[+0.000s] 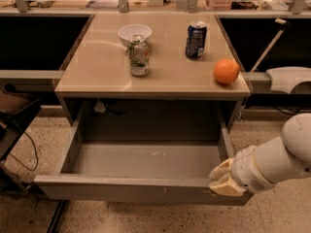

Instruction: Open top drawer

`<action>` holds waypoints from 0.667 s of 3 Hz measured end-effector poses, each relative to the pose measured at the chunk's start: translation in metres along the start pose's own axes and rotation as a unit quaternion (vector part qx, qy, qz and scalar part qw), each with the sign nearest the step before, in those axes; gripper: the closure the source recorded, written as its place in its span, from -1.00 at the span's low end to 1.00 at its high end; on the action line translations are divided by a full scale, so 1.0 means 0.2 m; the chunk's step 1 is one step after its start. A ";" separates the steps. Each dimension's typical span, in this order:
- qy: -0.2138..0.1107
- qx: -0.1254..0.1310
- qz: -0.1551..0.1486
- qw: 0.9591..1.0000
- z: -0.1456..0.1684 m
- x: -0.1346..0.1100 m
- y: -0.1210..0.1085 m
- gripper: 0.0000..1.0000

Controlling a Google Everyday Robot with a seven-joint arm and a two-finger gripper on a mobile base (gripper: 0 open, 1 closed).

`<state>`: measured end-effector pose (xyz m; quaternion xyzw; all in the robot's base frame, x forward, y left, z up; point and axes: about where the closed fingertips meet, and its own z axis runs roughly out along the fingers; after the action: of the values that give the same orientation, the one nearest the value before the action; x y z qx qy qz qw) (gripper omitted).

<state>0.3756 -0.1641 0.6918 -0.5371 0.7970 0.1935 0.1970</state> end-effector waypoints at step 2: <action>-0.002 -0.005 0.005 1.000 -0.02 0.01 0.03 1.00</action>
Offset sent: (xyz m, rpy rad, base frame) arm -0.3284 -0.1064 0.0906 0.2521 0.3751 -0.1184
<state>0.3689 -0.1658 0.6941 -0.5340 0.7983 0.1989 0.1949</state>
